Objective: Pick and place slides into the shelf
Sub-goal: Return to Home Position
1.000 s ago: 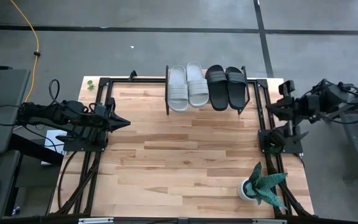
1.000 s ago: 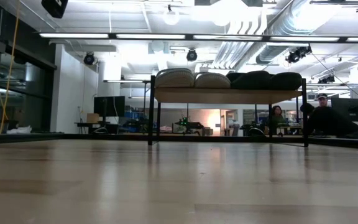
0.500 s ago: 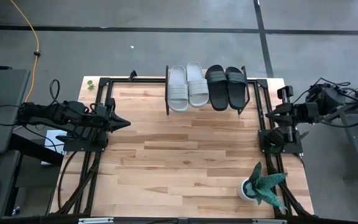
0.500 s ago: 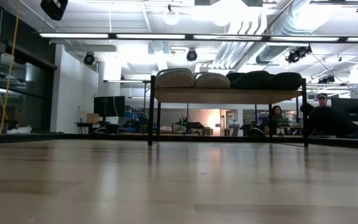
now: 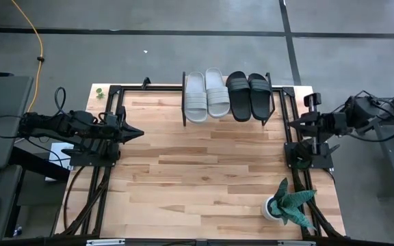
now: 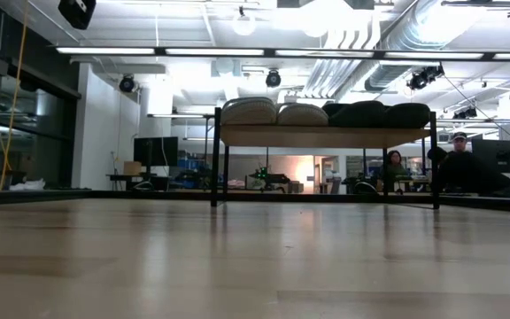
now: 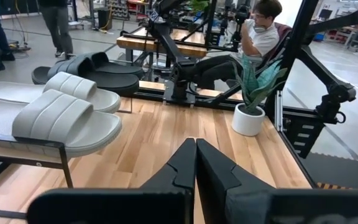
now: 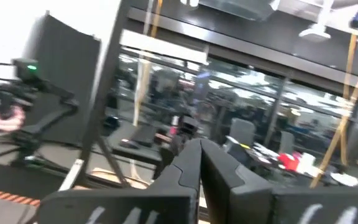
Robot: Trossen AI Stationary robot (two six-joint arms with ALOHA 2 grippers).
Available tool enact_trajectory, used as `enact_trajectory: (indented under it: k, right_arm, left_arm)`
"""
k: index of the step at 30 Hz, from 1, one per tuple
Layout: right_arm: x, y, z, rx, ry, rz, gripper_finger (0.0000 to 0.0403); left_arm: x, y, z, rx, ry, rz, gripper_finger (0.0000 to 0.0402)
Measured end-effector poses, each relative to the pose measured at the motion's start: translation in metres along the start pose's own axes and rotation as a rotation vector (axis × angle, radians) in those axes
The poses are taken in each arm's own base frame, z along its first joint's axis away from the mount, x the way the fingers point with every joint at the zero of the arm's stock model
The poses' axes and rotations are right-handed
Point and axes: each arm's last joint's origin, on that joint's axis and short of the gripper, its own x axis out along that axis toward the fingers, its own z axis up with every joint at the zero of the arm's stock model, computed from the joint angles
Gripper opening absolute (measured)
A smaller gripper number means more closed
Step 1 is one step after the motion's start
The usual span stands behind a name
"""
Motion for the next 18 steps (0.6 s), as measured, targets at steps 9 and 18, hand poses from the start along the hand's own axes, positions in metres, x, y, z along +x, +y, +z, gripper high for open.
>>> enact_trajectory:
  k: [9,18]
  right_arm:
    - [0.011,-0.003,-0.007,0.003,0.038,-0.036,0.0]
    - [0.028,-0.007,-0.018,0.01,0.103,-0.039,0.0]
  left_arm:
    - [0.0,0.0,0.0,0.001,0.0,0.0,0.0001]
    - [0.0,0.001,0.002,0.014,-0.023,0.032,0.0001]
